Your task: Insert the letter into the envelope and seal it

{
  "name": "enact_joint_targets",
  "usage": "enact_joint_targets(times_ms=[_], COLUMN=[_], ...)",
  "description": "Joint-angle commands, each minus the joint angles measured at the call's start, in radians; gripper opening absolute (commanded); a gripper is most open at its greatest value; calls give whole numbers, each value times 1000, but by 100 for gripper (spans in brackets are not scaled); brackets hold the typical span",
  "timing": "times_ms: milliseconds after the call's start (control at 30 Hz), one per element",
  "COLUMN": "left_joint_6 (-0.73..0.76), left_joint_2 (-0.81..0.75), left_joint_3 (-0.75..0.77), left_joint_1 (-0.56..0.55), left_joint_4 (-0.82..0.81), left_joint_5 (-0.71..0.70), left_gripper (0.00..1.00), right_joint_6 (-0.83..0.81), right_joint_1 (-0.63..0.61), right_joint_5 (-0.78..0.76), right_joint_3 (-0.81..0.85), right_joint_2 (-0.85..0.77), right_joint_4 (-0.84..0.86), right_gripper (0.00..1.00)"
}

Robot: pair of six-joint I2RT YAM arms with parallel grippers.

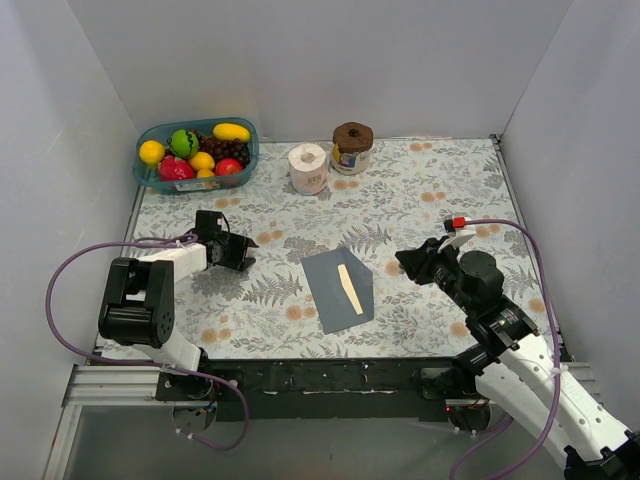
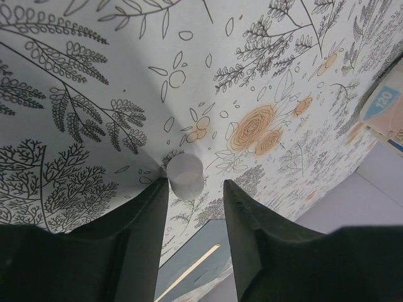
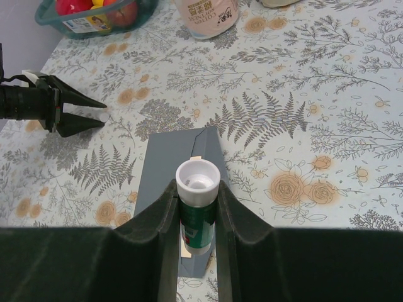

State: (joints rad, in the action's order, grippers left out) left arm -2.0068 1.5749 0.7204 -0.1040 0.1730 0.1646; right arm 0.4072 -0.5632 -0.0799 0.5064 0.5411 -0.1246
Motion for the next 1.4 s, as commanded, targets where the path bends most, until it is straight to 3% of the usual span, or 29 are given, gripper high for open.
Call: enact_joint_targets(times_ms=[0, 467, 800, 1033, 1133, 1167, 1267, 1367], left_joint_6=[-95, -89, -29, 229, 373, 461, 578, 643], left_joint_2=[33, 42, 7, -78, -128, -165, -199, -185], left_joint_3=[-56, -79, -47, 89, 106, 97, 50, 5], left_joint_1=[9, 15, 17, 4, -55, -110, -219, -275], left_joint_4=[56, 46, 45, 37, -10, -65, -223, -324], left_joint_5=[-28, -19, -37, -144, -316, -427, -560, -600], left_gripper=[40, 25, 0, 0, 0, 0, 0, 0], right_joint_6=[-19, -22, -22, -16, -15, -13, -13, -16], right_joint_1=[2, 2, 2, 3, 2, 2, 2, 2], right_joint_5=[-18, -18, -17, -4, 3, 8, 22, 31], right_joint_3=[23, 29, 27, 24, 21, 21, 29, 41], right_joint_2=[-15, -17, -15, -4, 0, 5, 16, 25], right_joint_4=[26, 22, 16, 22, 28, 28, 26, 19], right_gripper=[1, 1, 1, 1, 1, 1, 1, 1])
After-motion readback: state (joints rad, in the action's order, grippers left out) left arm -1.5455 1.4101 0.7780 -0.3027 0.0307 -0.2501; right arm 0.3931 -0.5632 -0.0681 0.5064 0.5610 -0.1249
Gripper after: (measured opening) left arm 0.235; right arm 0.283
